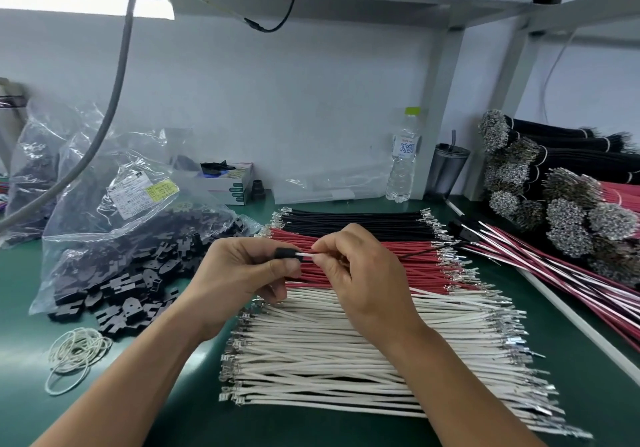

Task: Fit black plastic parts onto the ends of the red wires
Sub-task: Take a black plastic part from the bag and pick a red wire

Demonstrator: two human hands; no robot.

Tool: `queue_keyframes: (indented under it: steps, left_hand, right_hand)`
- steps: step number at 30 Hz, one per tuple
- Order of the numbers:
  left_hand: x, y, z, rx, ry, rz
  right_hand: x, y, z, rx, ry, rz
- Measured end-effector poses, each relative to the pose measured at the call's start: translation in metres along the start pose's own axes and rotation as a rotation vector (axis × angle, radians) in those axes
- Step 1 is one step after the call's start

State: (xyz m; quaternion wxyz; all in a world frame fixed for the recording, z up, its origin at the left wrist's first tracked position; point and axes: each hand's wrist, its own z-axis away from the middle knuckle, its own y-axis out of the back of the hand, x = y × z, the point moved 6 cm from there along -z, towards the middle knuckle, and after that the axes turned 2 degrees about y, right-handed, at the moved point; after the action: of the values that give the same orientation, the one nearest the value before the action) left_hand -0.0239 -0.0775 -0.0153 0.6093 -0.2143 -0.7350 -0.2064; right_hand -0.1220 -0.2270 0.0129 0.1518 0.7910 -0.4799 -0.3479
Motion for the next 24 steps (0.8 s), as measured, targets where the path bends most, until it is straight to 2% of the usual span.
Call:
queue_keyframes:
  steps: [9, 12, 16, 20, 22, 24]
  left_hand:
    - [0.004, -0.002, 0.002, -0.013, -0.067, -0.031]
    - [0.007, 0.004, 0.000, 0.014, -0.092, 0.046]
    - [0.006, 0.017, -0.005, 0.090, -0.086, 0.235]
    - [0.003, 0.029, -0.012, 0.063, -0.079, 0.329]
    - [0.000, 0.045, -0.015, 0.170, -0.082, 0.312]
    - [-0.005, 0.065, -0.016, 0.366, -0.076, 0.171]
  right_hand:
    - [-0.010, -0.002, -0.002, 0.040, 0.112, 0.079]
    - [-0.010, 0.010, -0.006, 0.068, 0.168, 0.217]
    - [0.005, 0.026, -0.015, -0.008, 0.098, 0.255]
    - [-0.006, 0.073, -0.044, 0.288, 0.156, 0.243]
    - [-0.005, 0.110, -0.065, 0.427, 0.110, 0.204]
    - [0.009, 0.151, -0.081, 0.487, 0.023, 0.249]
